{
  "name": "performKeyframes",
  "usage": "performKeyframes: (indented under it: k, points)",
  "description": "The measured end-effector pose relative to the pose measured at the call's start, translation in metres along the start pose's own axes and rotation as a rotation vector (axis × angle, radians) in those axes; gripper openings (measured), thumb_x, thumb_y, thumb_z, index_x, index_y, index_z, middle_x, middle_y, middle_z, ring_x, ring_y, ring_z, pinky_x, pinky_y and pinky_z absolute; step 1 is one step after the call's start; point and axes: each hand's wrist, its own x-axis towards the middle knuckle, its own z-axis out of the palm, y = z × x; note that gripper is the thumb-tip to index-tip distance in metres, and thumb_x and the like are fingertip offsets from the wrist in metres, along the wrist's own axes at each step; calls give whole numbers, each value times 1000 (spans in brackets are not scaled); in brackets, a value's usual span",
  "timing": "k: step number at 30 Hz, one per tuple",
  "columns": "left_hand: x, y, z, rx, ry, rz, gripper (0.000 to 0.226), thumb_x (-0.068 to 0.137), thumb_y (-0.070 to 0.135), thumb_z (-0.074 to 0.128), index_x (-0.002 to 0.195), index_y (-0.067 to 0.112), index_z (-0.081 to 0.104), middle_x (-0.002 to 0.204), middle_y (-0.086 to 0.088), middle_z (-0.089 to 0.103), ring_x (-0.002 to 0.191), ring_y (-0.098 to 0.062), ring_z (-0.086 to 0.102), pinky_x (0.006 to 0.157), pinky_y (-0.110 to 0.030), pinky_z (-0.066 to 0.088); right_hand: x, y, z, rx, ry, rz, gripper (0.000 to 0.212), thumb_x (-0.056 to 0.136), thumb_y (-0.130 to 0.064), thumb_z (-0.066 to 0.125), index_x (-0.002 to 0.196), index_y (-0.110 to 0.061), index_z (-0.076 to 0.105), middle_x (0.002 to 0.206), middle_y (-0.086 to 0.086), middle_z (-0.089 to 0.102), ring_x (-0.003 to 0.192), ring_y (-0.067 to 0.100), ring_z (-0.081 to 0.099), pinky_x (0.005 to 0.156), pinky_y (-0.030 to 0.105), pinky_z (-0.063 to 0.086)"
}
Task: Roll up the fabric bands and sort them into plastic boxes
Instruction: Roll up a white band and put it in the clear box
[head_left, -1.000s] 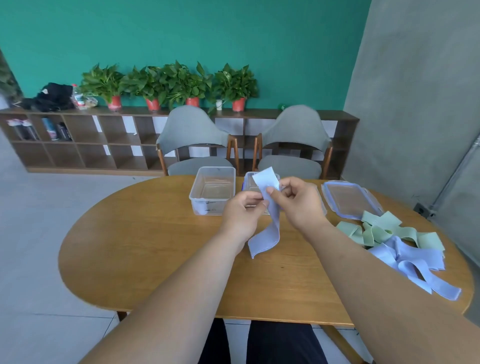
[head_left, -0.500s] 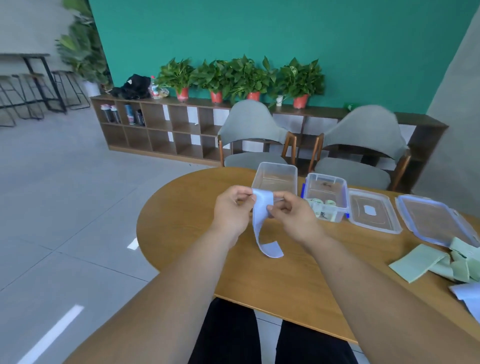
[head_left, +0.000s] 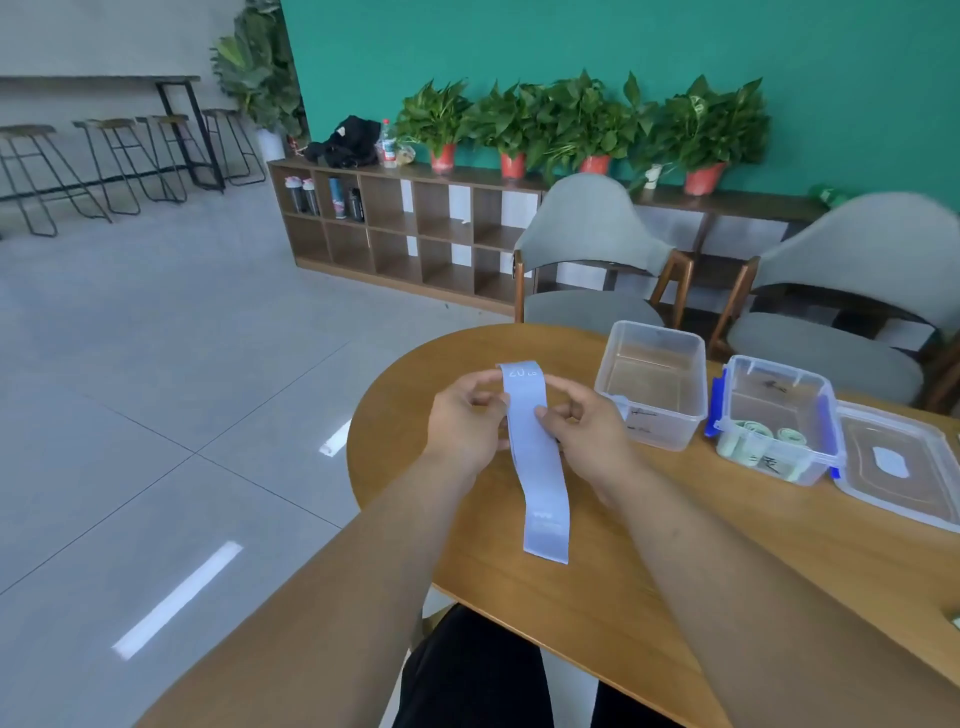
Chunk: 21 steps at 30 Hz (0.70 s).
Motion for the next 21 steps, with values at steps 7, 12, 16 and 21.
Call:
performKeyframes:
  k: [7,12,16,21]
  points:
    - [35,-26,-4,207,-96,-260,53,99,19,63,151,18,50,109,2,70,103,-19,69,101,-43,58,41,31,21,-260,70,243,46,100,-26,59,146,-28,55,124,0,72,109,22,68,96,39,56]
    - [35,-47,1,148,-54,-329,56,100,15,59,154,14,45,111,6,66,104,-13,65,108,-41,54,36,48,28,-317,82,250,47,100,-20,51,147,-21,57,138,-1,66,114,17,64,72,20,45]
    - [30,-41,8,49,-118,-332,47,100,7,54,147,13,52,107,-2,70,103,-16,68,104,-41,57,35,49,32,-249,50,236,46,101,-19,50,146,-21,56,138,-1,66,114,16,64,79,26,50]
    - [20,-41,16,17,-172,-388,52,98,4,59,148,13,50,120,-10,70,107,-16,71,95,-36,62,9,59,30,-334,96,188,45,97,-19,55,142,-23,60,137,-3,67,121,16,63,88,29,50]
